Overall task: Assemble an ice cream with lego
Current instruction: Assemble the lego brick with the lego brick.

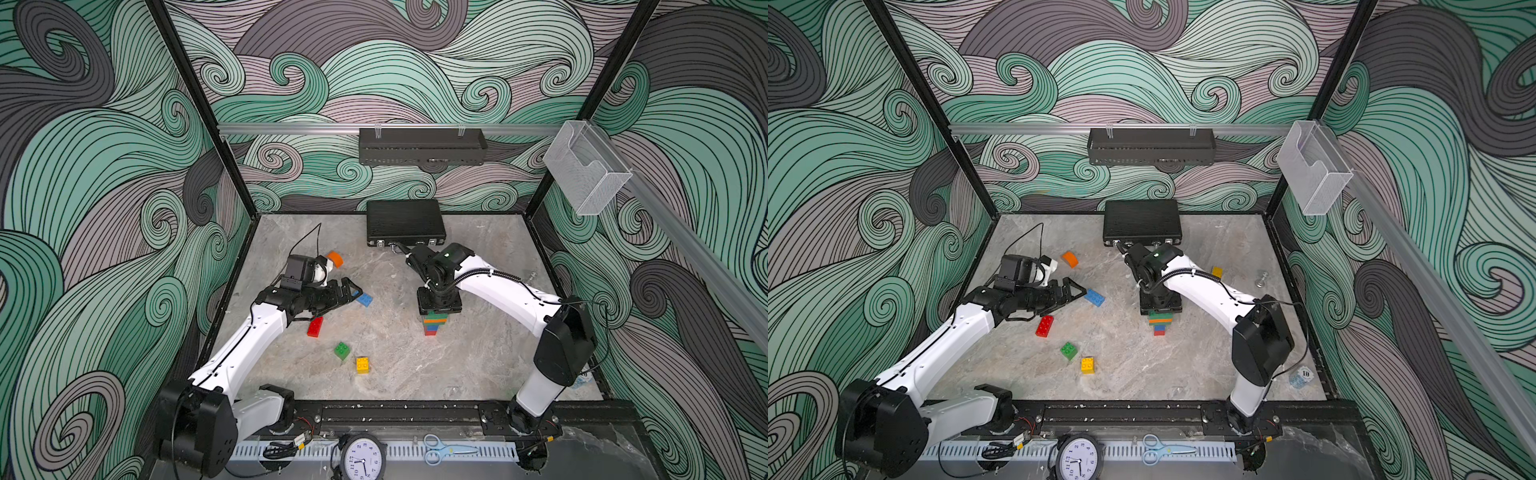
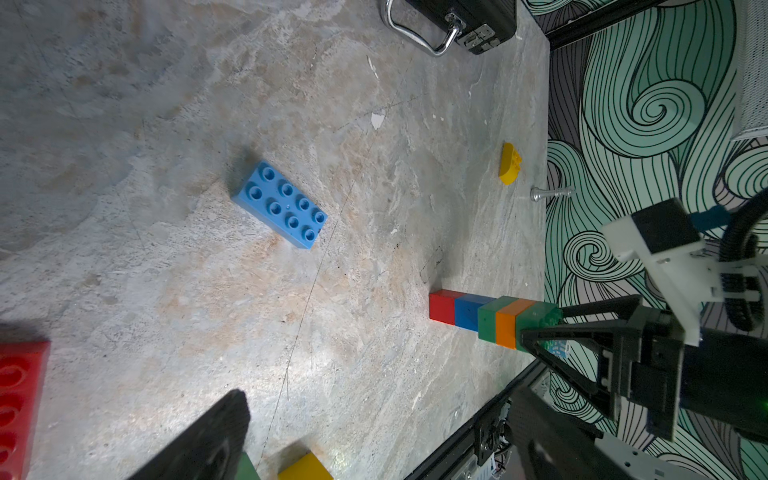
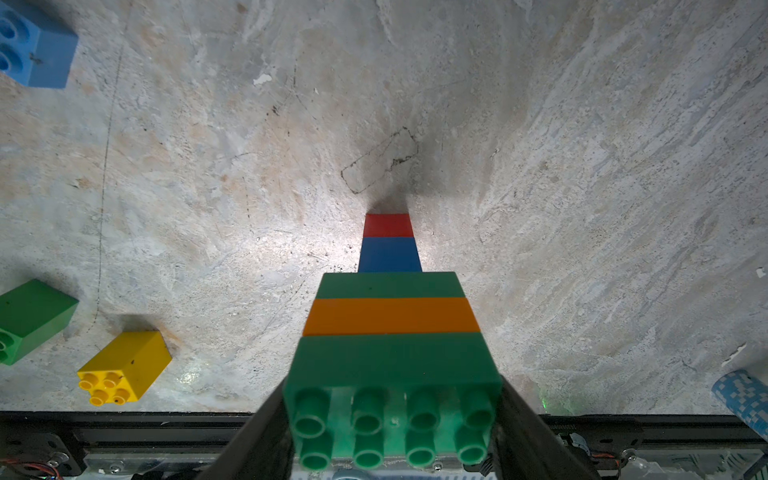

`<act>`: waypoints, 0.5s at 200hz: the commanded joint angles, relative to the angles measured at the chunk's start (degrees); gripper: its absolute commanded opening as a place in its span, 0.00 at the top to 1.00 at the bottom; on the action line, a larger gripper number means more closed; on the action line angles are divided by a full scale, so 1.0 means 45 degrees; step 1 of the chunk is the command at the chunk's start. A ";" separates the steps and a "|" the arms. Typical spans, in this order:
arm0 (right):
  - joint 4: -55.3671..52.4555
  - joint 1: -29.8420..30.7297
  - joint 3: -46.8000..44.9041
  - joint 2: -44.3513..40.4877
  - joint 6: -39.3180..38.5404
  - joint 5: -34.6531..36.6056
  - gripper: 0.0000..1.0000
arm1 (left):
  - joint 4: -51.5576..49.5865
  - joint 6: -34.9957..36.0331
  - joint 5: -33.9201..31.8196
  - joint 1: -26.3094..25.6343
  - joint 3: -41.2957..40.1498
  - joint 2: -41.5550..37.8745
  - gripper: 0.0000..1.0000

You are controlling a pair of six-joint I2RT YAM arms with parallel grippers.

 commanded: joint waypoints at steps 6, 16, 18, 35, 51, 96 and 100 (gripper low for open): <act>-0.0688 0.0018 -0.1304 0.1792 -0.0239 -0.0346 0.40 | -0.0231 0.0283 0.0042 0.0065 0.0025 -0.0238 0.02; -0.0688 0.0037 -0.1399 0.1977 -0.0272 -0.0235 0.40 | -0.0210 0.0274 0.0043 0.0083 0.0018 -0.0233 0.02; -0.0690 0.0038 -0.1414 0.2008 -0.0272 -0.0226 0.41 | -0.0225 0.0266 0.0043 0.0084 0.0022 -0.0221 0.02; -0.0626 0.0053 -0.1512 0.2366 -0.0312 -0.0085 0.41 | -0.0172 0.0277 0.0052 0.0066 0.0010 -0.0217 0.02; -0.0524 0.0041 -0.1538 0.2549 -0.0244 -0.0100 0.41 | -0.0160 0.0268 0.0062 0.0066 0.0006 -0.0198 0.02; -0.0268 0.0001 -0.1504 0.2556 -0.0006 -0.0480 0.41 | -0.0167 0.0296 0.0062 0.0065 0.0051 -0.0159 0.02; -0.0288 -0.0001 -0.1508 0.2489 0.0052 -0.0499 0.41 | -0.0174 0.0295 0.0062 0.0069 0.0044 -0.0155 0.02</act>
